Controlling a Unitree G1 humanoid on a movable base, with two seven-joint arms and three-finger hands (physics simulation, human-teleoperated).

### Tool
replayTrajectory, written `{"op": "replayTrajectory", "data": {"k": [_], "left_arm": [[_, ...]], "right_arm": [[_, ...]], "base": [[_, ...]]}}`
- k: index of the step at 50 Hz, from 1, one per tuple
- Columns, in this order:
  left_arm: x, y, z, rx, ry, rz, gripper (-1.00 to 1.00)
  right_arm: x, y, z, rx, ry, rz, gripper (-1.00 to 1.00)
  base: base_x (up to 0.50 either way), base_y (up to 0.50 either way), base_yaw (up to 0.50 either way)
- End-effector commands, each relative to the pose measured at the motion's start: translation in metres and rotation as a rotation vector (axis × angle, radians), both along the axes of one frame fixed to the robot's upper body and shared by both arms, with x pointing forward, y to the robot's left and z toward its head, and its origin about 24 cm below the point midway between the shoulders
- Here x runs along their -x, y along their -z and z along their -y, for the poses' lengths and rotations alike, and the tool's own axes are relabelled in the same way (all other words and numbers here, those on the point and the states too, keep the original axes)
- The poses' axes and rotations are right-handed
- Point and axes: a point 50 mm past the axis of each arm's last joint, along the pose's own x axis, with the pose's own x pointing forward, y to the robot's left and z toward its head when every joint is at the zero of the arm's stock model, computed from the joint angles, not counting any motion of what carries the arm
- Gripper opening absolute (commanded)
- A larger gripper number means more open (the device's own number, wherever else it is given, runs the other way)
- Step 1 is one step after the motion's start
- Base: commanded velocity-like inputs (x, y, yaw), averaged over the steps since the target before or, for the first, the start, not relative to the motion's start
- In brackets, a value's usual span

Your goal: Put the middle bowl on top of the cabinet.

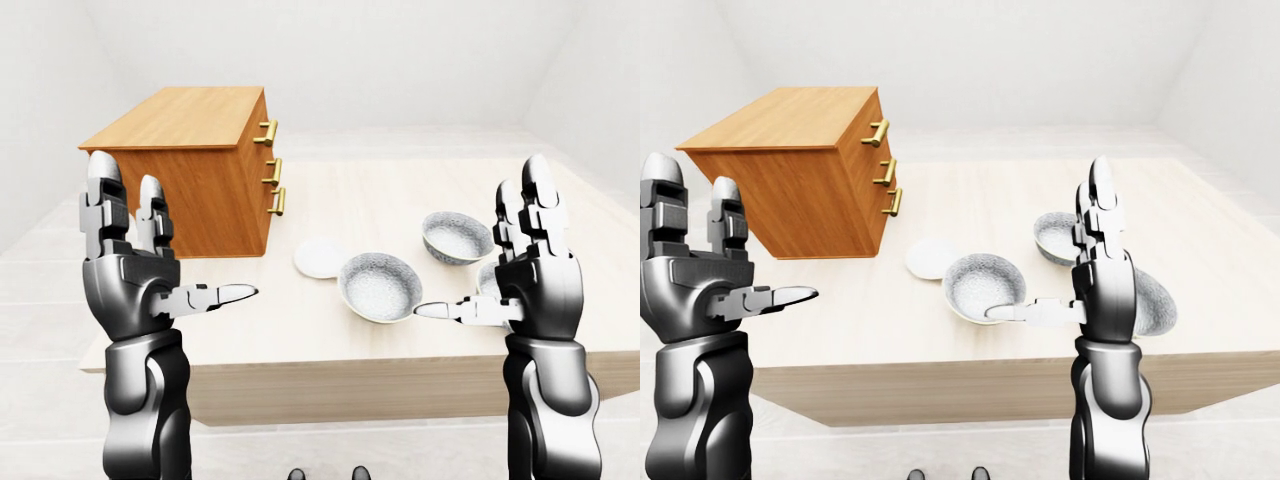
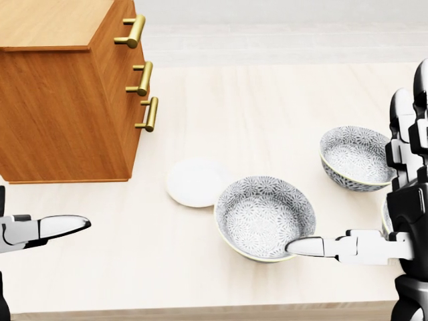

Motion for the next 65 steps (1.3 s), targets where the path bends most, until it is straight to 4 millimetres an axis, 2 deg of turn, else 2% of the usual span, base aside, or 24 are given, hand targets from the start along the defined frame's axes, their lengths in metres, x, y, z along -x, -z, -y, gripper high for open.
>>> {"op": "replayTrajectory", "data": {"k": [1, 3, 6, 12, 27, 41, 53, 65], "left_arm": [[0.0, -0.001, 0.001, -0.006, 0.0, 0.006, 1.0], [-0.005, 0.005, -0.002, -0.007, -0.01, -0.026, 1.0], [-0.003, 0.003, -0.001, -0.005, -0.003, -0.015, 1.0], [-0.003, 0.002, -0.003, -0.002, -0.015, -0.012, 1.0], [-0.004, 0.005, -0.002, -0.007, -0.008, -0.026, 1.0], [-0.003, 0.006, -0.002, -0.001, -0.017, -0.03, 1.0], [-0.005, 0.009, 0.0, -0.006, -0.006, -0.046, 1.0], [-0.003, 0.003, -0.002, 0.0, -0.01, -0.018, 1.0]], "right_arm": [[0.001, -0.001, 0.0, 0.001, 0.001, 0.005, 1.0], [0.004, -0.004, -0.001, -0.064, -0.046, 0.033, 1.0], [0.0, -0.001, -0.002, -0.009, -0.023, 0.005, 1.0], [0.004, -0.001, -0.006, -0.021, -0.078, 0.007, 1.0], [0.003, 0.002, -0.001, -0.01, -0.044, -0.012, 1.0], [0.002, 0.009, -0.003, 0.003, -0.06, -0.051, 1.0], [0.002, 0.008, 0.0, 0.001, -0.049, -0.047, 1.0], [0.003, 0.003, -0.002, 0.003, -0.068, -0.023, 1.0]], "base": [[0.02, 0.5, 0.0], [0.07, 0.5, 0.0], [0.15, 0.5, 0.0], [0.28, 0.42, 0.0], [0.48, 0.24, 0.0], [0.09, 0.25, 0.0], [0.0, 0.01, 0.0], [0.37, -0.17, 0.0]]}}
